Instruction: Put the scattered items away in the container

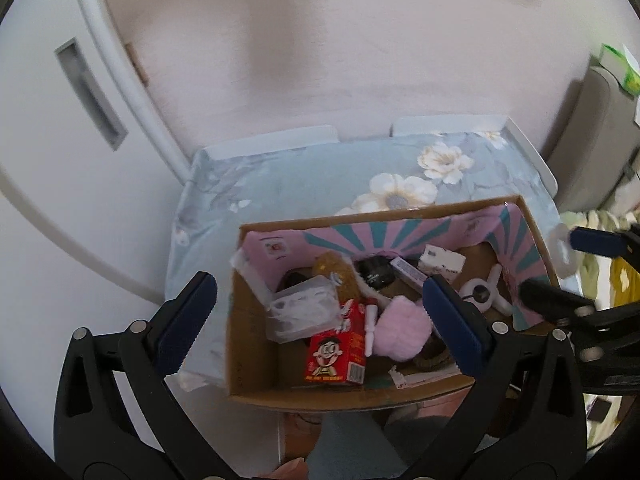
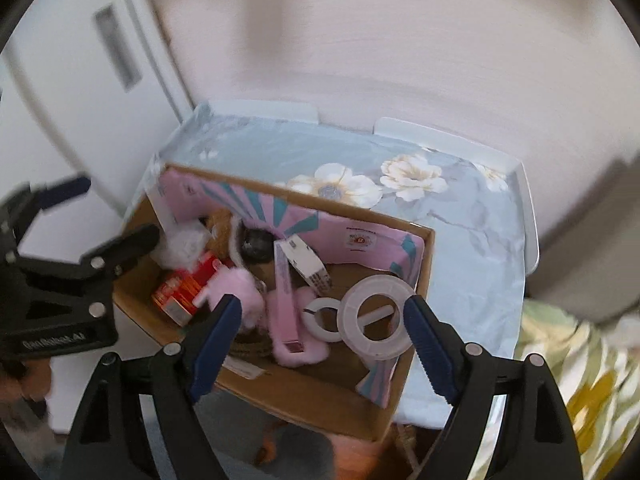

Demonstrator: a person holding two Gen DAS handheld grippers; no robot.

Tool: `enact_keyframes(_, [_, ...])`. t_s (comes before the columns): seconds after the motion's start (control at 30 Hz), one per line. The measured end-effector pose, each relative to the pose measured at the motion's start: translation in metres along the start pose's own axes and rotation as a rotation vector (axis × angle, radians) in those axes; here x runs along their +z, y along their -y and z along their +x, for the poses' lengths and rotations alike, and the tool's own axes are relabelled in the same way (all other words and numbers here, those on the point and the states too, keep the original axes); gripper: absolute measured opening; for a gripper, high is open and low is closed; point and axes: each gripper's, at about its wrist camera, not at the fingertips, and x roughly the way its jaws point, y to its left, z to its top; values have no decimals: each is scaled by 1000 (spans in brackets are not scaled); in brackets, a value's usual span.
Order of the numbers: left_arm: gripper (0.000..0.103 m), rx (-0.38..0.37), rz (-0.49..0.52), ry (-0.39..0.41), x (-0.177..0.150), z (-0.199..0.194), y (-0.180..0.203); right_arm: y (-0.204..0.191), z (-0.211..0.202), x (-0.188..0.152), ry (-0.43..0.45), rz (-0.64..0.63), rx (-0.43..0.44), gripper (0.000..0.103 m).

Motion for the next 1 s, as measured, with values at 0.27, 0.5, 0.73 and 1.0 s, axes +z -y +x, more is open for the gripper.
enact_keyframes(0.27, [103,-21,-49,-27,13,-17,-23,-7,-54,14,52,130,-212,81])
enact_keyframes(0.5, [103,-27,-79,-6,23,-33,-46,-18,-64,20,59,193,-278,81])
enact_keyframes(0.73, [103,-40,-63,16,31,-32,-59,-43,-54,35,100,168,-337,80])
enact_keyframes(1.0, [103,-47,-50,27,40,-25,-70,-54,-43,43,94,174,-352,80])
